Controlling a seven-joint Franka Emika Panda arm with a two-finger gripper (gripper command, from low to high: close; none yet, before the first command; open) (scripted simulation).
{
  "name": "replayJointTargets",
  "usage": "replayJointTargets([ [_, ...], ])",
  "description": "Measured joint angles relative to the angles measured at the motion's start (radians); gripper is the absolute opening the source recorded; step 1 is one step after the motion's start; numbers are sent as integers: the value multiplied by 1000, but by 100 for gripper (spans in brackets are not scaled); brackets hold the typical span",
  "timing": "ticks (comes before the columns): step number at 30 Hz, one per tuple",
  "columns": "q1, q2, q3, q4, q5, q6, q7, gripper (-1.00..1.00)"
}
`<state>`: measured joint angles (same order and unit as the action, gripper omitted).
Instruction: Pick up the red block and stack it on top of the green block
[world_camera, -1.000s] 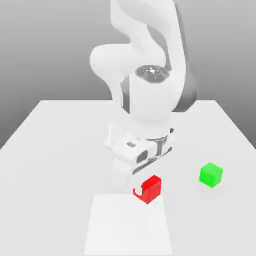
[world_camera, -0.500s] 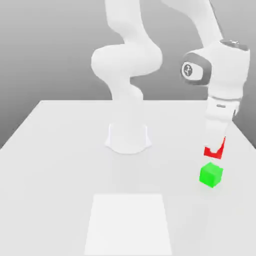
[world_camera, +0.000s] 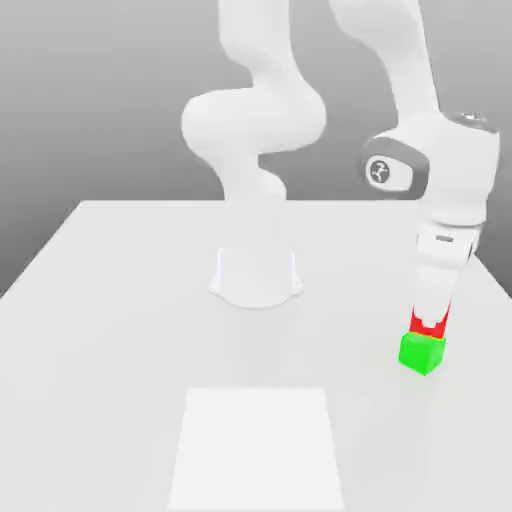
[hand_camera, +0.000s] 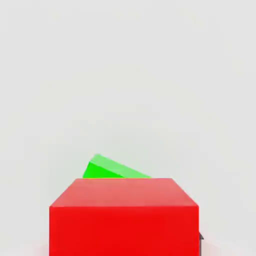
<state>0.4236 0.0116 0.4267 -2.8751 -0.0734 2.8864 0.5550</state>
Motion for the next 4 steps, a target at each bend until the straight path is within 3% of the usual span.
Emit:
replayJointTargets([
  [1,1,21,-6,-2,-22,20,15,-100],
  [2,5,37,-11,-3,-38,35,27,100],
  [4,5,37,-11,-3,-38,35,27,100],
])
